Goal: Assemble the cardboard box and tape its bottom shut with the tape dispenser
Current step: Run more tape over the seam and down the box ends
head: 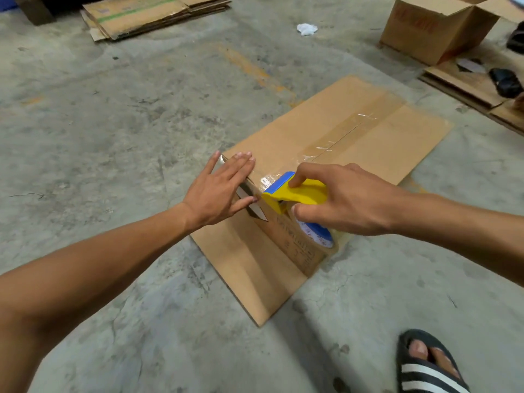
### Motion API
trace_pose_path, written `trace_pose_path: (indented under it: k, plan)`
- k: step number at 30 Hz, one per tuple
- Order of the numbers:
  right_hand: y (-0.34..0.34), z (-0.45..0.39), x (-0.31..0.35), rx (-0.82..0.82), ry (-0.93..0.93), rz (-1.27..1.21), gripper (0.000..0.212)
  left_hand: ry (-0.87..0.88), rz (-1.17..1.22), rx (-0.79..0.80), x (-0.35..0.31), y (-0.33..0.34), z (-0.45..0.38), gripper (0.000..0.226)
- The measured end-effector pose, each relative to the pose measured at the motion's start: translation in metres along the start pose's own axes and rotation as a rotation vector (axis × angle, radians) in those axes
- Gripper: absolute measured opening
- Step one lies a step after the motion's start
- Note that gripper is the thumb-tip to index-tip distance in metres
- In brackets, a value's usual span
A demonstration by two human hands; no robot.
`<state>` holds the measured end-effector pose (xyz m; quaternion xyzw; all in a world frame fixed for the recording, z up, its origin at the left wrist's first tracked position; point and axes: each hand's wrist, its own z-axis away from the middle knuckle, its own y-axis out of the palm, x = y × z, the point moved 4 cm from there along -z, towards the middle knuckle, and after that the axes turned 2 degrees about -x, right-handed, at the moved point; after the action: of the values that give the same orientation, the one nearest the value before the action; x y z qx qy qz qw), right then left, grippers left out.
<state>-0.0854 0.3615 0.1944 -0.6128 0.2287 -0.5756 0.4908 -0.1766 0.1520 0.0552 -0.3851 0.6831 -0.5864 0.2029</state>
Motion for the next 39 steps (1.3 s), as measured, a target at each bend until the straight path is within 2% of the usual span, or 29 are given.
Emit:
trace_pose_path:
  k: [2,5,9,14,16,19,21,28,32,37,39]
  plan:
    - [-0.004,0.005,-0.004,0.019,0.021,-0.018,0.032,0.011,-0.026,0.005,0.003,0.003,-0.001,0.078]
    - [0.003,0.002,-0.006,-0.049,0.040,-0.063,0.034,-0.006,-0.046,0.027,0.016,0.006,-0.012,0.077]
    - [0.013,-0.022,-0.005,-0.211,0.032,-0.127,0.040,-0.096,-0.047,0.137,0.044,0.006,-0.037,0.076]
    - [0.010,-0.062,-0.003,-0.225,0.048,-0.135,0.038,-0.256,-0.089,0.301,0.063,-0.001,-0.066,0.081]
    - [0.010,-0.075,0.000,-0.226,0.069,-0.111,0.037,-0.246,-0.081,0.265,0.058,-0.003,-0.067,0.078]
    - [0.014,-0.082,0.004,-0.228,0.075,-0.068,0.036,-0.070,0.023,0.155,0.037,-0.002,-0.049,0.073]
    - [0.014,-0.081,0.002,-0.233,0.064,-0.039,0.037,-0.019,0.090,0.138,0.029,0.001,-0.038,0.076]
    - [0.011,-0.051,-0.003,-0.157,0.069,-0.156,0.035,-0.039,0.128,0.116,0.033,0.008,-0.036,0.079]
    - [0.017,-0.011,-0.014,-0.073,0.092,-0.085,0.030,-0.011,0.091,0.107,0.038,0.010,-0.037,0.078]
    - [0.012,0.029,-0.020,-0.120,0.064,-0.105,0.032,0.021,0.064,0.080,0.041,0.014,-0.034,0.082]
    - [0.010,0.039,-0.022,-0.079,0.075,-0.076,0.032,0.029,0.067,0.081,0.040,0.014,-0.035,0.083]
